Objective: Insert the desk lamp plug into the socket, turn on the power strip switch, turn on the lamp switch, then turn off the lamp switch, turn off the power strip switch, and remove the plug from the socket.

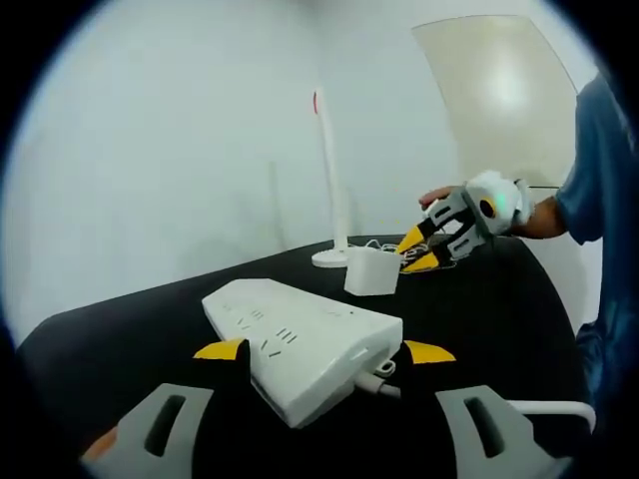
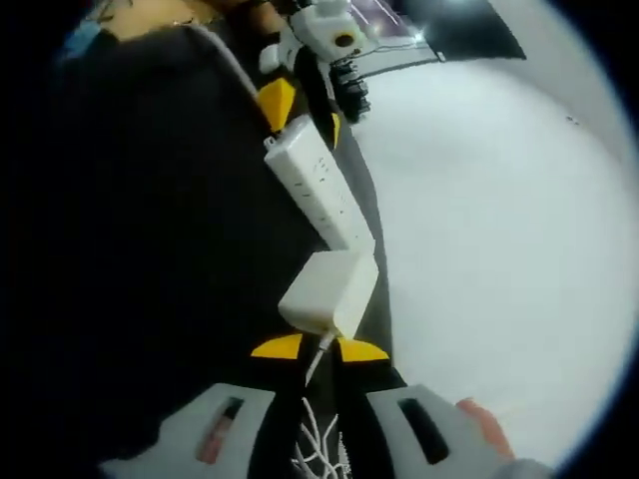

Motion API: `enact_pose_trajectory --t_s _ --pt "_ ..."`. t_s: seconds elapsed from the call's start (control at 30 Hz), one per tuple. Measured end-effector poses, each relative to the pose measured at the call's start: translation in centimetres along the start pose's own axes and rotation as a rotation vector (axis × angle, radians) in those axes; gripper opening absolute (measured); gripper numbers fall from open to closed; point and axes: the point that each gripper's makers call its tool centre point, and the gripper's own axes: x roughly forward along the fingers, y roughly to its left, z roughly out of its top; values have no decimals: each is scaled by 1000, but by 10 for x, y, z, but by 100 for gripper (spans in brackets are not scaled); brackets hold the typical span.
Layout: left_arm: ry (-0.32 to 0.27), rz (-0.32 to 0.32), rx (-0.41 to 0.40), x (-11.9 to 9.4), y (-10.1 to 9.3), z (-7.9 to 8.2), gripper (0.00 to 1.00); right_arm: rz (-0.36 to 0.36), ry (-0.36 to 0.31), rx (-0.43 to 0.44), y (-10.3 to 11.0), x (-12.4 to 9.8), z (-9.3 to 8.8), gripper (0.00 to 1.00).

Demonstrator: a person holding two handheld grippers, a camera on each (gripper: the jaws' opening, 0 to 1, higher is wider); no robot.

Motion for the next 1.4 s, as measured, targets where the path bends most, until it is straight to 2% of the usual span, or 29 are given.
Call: enact_pose_trajectory --t_s 0.03,0.07,0.17,0.2,0.27,0.37,0.43,0.47,0.53,0.6,0.67,0.73,0.8,0.93,1.03,1.2,1.4 --pt "0 0 0 0 0 0 58 18 -1 31 2 -15 6 14" --pt "0 0 0 0 0 0 58 33 1 56 2 -19 8 14" --pt "0 0 0 0 -1 1 58 43 6 99 -7 -17 10 15" --pt "0 0 0 0 -1 1 58 62 -7 129 -8 -17 13 16" --pt "0 0 0 0 -1 1 58 137 9 209 -3 -16 11 17" --pt "0 1 0 0 -1 1 58 162 -18 255 -8 -16 15 17" --pt "0 1 -1 0 -1 1 58 192 -23 338 -13 -17 16 17" --pt "0 1 -1 0 -1 1 58 232 -25 390 -13 -18 16 17" --pt "0 1 -1 0 0 0 58 322 -13 547 -18 -21 14 17" --pt "0 1 -1 0 0 0 58 432 29 654 -16 -25 11 17" --pt "0 1 -1 0 0 0 58 509 48 720 -16 -27 9 17" --pt "0 1 -1 0 0 0 58 536 62 768 -20 -25 6 17" --pt "0 1 -1 0 0 0 58 596 91 790 -17 -27 5 18" --pt "0 1 -2 0 1 0 58 601 193 805 -14 -22 -2 20" --pt "0 1 -2 0 2 0 58 648 210 826 -12 -15 1 20" --pt "0 1 -2 0 4 0 57 679 242 857 -9 -6 2 20" --pt "0 1 -1 0 4 0 57 704 266 848 2 0 2 19"
